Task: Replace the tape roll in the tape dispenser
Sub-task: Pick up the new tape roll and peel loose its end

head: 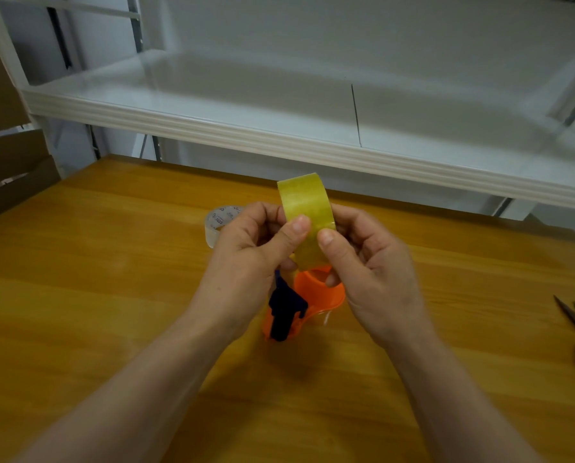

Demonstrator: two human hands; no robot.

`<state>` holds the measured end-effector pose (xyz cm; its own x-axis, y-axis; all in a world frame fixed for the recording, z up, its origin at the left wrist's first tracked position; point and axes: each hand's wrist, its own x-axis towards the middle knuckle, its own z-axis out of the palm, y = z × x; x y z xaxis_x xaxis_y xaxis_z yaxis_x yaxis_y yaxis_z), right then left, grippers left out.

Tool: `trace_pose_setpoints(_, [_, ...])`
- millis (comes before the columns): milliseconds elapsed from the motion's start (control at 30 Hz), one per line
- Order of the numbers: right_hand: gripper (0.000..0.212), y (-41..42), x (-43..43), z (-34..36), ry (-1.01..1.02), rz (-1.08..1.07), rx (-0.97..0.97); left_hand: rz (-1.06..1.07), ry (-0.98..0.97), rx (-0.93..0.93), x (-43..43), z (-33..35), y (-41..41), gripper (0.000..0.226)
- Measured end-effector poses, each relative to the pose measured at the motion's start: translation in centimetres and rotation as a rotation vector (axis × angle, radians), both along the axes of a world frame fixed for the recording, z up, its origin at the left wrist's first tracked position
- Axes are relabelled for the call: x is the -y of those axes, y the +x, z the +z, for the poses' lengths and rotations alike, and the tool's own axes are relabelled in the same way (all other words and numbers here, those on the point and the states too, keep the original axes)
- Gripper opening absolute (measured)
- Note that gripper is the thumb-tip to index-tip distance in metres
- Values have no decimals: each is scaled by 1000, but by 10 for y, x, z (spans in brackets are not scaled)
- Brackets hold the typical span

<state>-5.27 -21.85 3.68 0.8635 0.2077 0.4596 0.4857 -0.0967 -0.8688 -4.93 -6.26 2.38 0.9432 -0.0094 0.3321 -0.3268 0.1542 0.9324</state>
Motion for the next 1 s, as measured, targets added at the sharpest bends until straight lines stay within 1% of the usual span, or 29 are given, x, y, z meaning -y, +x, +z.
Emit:
trace_pose_setpoints(100, [24, -1, 0, 0, 16, -38, 20, -29, 79, 46, 0, 3, -2, 30])
trace_pose_setpoints(233, [22, 0, 0, 1, 35, -60, 19, -52, 157, 46, -2, 0, -2, 31])
trace_pose_setpoints(467, [29, 0, -2, 0, 6, -14, 24, -7, 88, 17, -1, -2, 0, 24])
trace_pose_setpoints(667, [42, 0, -1, -1, -138, -2, 13, 11, 36, -5, -4, -2, 3, 11])
trace_pose_setpoints(733, [43, -1, -1, -1, -167, 6, -1, 11, 1, -31, -6, -2, 3, 13])
trace_pose_setpoints(833, [37, -2, 0, 0, -181, 3, -9, -43, -142, -112, -5, 3, 2, 26])
trace_pose_setpoints(867, [32, -1, 0, 0, -162, -11, -13, -55, -144, -118, -5, 4, 2, 29])
trace_pose_setpoints(933, [21, 0, 0, -1, -112, -52, -41, -53, -64, -91, -5, 3, 1, 36])
trace_pose_setpoints(1000, [16, 1, 0, -1, -76, -71, -64, -41, 57, -45, -5, 2, 1, 39])
